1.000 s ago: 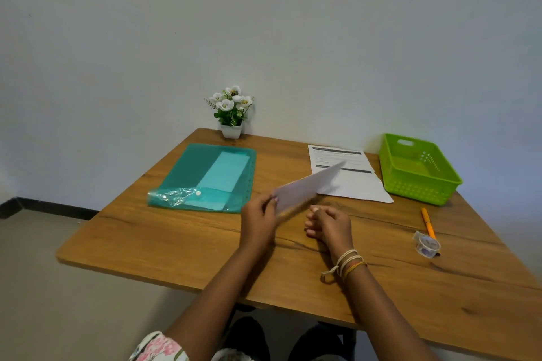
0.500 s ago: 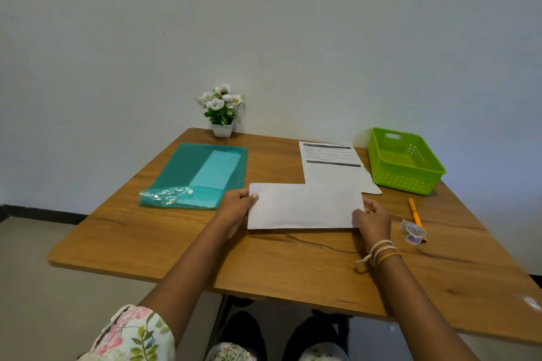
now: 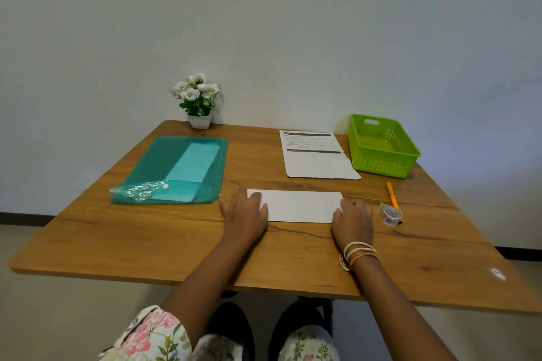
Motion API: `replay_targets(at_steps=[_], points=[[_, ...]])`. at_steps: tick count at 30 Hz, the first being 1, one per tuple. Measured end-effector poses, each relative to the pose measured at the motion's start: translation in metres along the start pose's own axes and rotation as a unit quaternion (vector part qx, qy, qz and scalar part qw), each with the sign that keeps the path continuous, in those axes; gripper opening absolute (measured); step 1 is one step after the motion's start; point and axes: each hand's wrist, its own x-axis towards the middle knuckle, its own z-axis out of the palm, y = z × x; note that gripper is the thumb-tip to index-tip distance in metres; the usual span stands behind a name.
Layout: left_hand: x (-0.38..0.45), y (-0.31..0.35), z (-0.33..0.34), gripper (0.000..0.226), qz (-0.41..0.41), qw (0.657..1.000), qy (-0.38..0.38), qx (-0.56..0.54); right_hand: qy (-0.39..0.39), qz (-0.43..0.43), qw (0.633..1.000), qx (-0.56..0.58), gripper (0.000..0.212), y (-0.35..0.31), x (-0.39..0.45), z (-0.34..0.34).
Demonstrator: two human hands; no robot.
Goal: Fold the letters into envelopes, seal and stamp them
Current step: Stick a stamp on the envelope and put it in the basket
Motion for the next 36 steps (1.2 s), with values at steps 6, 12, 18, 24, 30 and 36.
replay_targets(at_steps=[6, 12, 18, 24, 30, 36], points=[[-0.012, 0.058, 0.011, 0.052, 0.088, 0.991, -0.099, 0.017, 0.01, -0.006, 1.0, -0.008, 0.028, -0.002, -0.005, -0.002], [-0.019, 0.075, 0.025, 0.054, 0.144, 0.982, -0.124, -0.008, 0.052, -0.018, 0.998, 0.004, 0.022, 0.004, -0.011, -0.011], [-0.018, 0.071, 0.025, 0.054, 0.15, 0.98, -0.127, -0.025, 0.136, 0.077, 0.985, -0.079, 0.034, 0.034, -0.008, -0.031], [-0.019, 0.071, 0.024, 0.053, 0.15, 0.981, -0.121, -0.029, 0.081, 0.068, 0.988, -0.113, 0.024, 0.05, 0.002, -0.025], [-0.018, 0.07, 0.023, 0.052, 0.148, 0.98, -0.124, -0.044, 0.041, 0.063, 0.994, -0.085, 0.027, 0.044, 0.003, -0.027], [-0.019, 0.069, 0.02, 0.041, 0.128, 0.978, -0.096, -0.133, 0.025, 0.08, 0.98, 0.181, 0.036, 0.015, 0.001, -0.033]])
